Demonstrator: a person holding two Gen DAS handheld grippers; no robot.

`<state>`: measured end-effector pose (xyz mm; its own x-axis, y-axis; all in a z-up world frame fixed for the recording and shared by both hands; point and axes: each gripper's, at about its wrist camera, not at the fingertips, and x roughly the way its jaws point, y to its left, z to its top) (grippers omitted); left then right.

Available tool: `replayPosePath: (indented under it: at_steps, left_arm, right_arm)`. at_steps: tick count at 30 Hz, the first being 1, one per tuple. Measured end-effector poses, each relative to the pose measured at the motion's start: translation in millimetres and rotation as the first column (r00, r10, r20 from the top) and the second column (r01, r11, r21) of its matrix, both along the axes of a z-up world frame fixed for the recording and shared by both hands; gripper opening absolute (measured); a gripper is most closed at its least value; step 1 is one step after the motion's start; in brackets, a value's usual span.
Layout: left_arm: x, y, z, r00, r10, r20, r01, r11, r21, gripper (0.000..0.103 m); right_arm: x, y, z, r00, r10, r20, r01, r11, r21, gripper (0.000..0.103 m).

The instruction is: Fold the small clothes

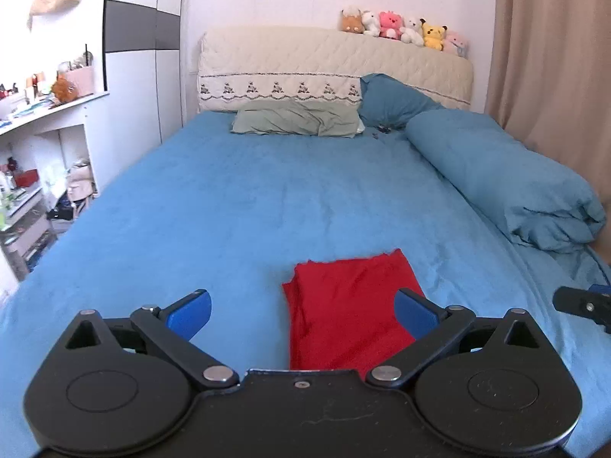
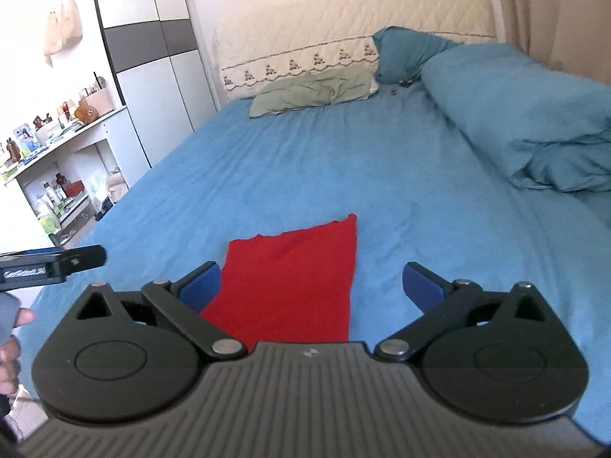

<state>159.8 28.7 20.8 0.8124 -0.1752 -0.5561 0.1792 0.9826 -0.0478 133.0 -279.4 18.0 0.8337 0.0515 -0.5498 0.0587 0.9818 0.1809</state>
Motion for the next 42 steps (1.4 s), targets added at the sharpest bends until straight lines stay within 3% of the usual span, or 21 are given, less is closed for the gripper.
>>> replayPosePath:
  at_steps: [6,14,21,42]
  left_arm:
    - [-58.5,-3.6,2.4,0.998,0.049,-0.040,-0.045,0.995,0.089,0.103]
    - [-106.8,-5.8,-16.7,0.997,0.053,-0.059,-0.044,0.988,0.147,0.103]
    - [-120.7,-13.1,-22.0,0.997,0.022,-0.076,-0.011,0.990,0.143,0.103]
    - [-132.6,-16.5,-15.0,0.999,0.018,-0.042,-0.012,0.988,0.151,0.103]
  right_arm:
    - [-66.1,20.6,23.3,0.998,-0.031,-0.048,0.029,0.999,-0.045,0.103]
    - [-125.4,42.7,11.3,0.988,-0.062,-0.139,0.046,0.992,-0.116,0.103]
    - [-145.0,47.4,-5.6,0.981,-0.083,-0.177,0.061,0.990,-0.124,0.103]
    - [-153.8,40.2,5.9,0.983,-0.113,-0.148,0.090,0.985,-0.149,0.103]
